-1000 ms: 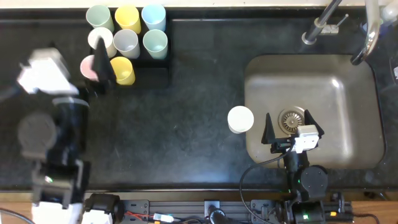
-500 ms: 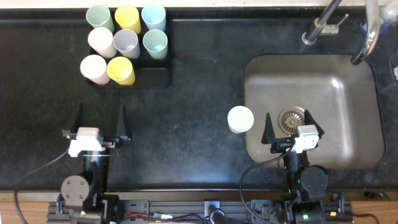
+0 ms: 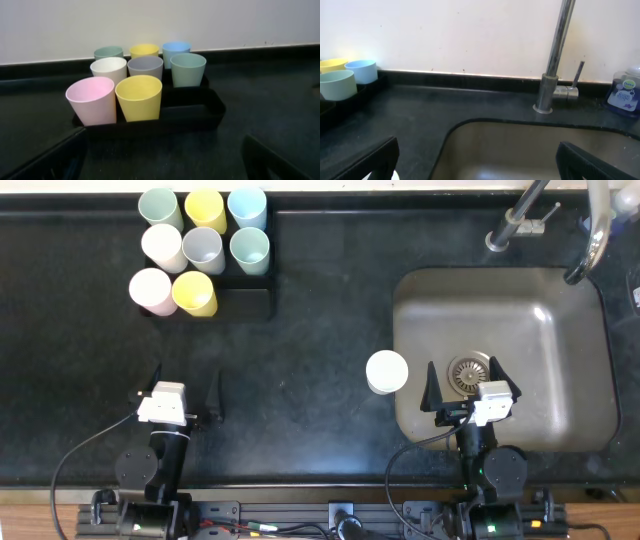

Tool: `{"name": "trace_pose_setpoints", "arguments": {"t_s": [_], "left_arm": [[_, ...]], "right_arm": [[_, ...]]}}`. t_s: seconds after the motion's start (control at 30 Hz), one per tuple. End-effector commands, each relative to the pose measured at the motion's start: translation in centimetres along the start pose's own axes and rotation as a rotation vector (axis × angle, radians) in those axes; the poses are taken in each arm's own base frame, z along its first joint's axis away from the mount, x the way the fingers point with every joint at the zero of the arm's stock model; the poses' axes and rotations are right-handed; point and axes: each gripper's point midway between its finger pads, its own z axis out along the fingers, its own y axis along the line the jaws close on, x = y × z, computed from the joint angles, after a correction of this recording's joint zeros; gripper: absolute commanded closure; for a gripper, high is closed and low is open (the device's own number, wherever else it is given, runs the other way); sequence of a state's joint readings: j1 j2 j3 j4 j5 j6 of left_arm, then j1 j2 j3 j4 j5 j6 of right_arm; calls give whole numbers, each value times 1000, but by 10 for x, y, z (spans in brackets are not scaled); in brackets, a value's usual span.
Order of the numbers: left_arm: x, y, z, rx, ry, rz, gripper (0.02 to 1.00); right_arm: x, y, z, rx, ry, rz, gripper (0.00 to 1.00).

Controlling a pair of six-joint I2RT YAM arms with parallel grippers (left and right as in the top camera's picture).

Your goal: Store Cups

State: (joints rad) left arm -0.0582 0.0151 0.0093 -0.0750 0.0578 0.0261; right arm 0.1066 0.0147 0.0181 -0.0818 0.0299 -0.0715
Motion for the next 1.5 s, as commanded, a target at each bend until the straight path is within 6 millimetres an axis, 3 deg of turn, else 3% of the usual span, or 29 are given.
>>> {"name": "trace_pose_setpoints", "arguments": {"t_s": [0.03, 0.87, 0.97, 1.1, 1.27, 1.4, 1.5], "left_arm": [[-1, -2, 0, 12, -5, 11, 18], [-1, -2, 0, 12, -5, 11, 18], [-1, -2, 0, 12, -5, 11, 18], [-1, -2, 0, 12, -5, 11, 18], [-1, -2, 0, 12, -5, 11, 18], [-1, -2, 0, 12, -5, 11, 18], [-1, -2, 0, 12, -5, 11, 18]], "right_arm": [[3, 2, 0, -10, -2, 5, 3], [-2, -1, 0, 6, -19, 5, 5], [-18, -1, -1, 7, -10, 6, 5], [-64, 0, 2, 5, 84, 4, 3], [-114, 15, 11, -75, 346, 50, 5], [-132, 30, 13, -151, 594, 95, 3], [-126, 38, 14, -198, 794, 109, 3]]}}
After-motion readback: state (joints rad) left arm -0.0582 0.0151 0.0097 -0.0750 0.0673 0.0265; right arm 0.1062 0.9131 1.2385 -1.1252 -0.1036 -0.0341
